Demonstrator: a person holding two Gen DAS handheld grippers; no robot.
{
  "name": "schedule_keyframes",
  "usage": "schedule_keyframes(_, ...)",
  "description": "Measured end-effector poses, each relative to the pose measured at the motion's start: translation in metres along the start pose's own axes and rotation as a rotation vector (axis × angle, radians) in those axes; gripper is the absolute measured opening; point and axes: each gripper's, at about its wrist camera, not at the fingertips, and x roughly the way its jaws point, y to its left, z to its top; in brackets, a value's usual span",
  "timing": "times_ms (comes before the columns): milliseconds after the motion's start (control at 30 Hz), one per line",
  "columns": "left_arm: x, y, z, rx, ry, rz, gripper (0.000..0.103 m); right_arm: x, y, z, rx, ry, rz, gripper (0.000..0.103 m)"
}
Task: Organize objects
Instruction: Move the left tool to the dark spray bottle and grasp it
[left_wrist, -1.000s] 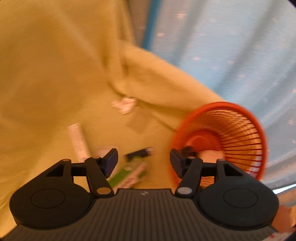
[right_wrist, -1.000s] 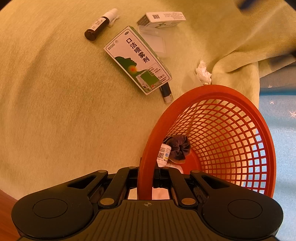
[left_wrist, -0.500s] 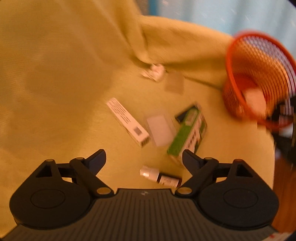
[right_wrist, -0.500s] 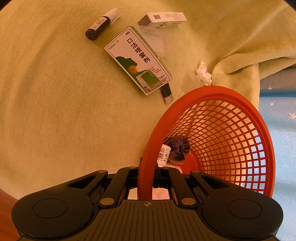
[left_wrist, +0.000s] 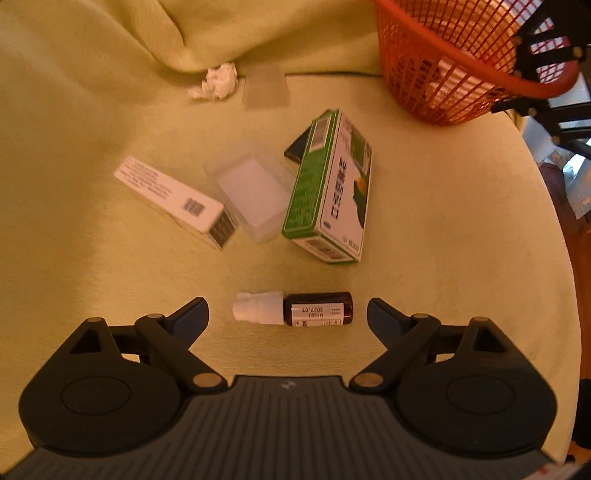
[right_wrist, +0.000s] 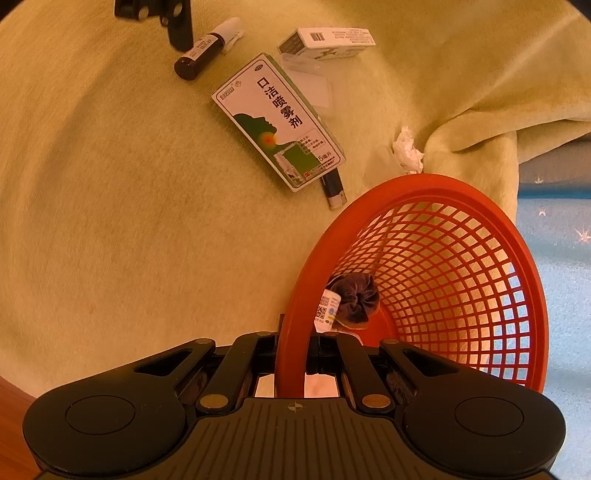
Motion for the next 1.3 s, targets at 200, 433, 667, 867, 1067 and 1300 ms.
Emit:
schedule_keyframes(200,0.017,0.003,-0.003,-0.028,0.008,-0.023,0.091,0.001,0.003,0.0,-0.007,-0.006,-0.002,0.001)
schedule_keyframes(433,0.031,0.008,-0.005,-0.04,0.019,-0.017,0.091,0.001,0.002,0.001,-0.009,-0.009,-0.001,0.001)
schedule_keyframes(667,0.033,0.008,-0.004,-0.01,0.016,-0.015,0.09,0.001,0.002,0.001,-0.009,-0.01,0.0,0.001)
schedule_keyframes(867,0.035,0.008,-0.003,-0.002,0.035,-0.022,0.087,0.0,0.002,0.002,-0.006,-0.01,0.0,0.001)
schedule_keyframes(1067,0.03,0.009,-0.002,-0.053,0.047,-0.011,0.086,-0.001,0.003,0.002,-0.005,-0.009,0.0,0.001)
schedule_keyframes(1300,-0.004,0.019,0.009,-0.299,0.031,0.051,0.086,-0.001,0.003,0.002,-0.006,-0.009,-0.003,0.001)
